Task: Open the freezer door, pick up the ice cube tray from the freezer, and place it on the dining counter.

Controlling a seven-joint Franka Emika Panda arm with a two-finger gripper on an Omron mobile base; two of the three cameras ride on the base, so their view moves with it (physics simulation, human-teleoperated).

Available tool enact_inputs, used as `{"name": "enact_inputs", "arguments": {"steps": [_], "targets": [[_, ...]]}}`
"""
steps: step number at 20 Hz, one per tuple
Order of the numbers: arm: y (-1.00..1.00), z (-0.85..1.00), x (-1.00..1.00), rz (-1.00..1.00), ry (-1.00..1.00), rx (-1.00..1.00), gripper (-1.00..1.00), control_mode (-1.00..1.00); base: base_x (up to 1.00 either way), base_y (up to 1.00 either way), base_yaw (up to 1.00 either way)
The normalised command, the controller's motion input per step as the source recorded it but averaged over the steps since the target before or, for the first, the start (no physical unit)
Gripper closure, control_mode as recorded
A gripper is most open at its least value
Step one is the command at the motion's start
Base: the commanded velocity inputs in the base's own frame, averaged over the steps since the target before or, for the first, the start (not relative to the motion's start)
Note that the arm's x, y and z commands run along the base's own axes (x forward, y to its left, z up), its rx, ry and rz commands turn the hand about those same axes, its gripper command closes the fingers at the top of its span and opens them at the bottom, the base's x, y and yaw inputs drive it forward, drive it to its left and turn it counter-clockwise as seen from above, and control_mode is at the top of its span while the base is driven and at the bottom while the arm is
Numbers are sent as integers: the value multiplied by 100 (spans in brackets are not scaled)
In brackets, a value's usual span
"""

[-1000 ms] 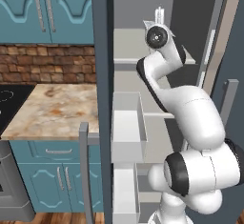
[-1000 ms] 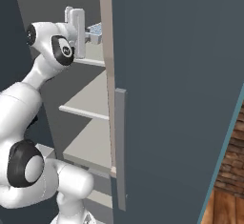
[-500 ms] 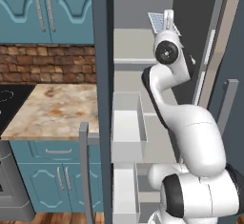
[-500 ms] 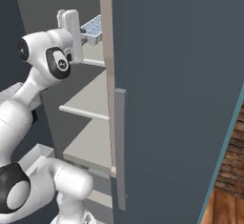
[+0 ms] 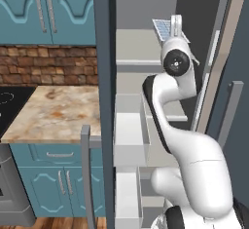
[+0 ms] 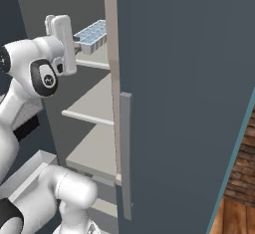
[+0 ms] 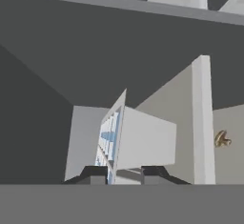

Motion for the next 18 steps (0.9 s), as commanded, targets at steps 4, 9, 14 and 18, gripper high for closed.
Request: {"name": "enact_inputs", "arguments": {"steps": [4,9,14,18], "targets": [[4,0,-71,0,6,0,100,-100,0,0,0],[0,0,-79,1,0,0,100,-100,0,0,0],[1,0,-81,3,0,-2,100,-100,0,0,0],[11,0,-72,2,4,-4,100,-100,0,0,0]]}}
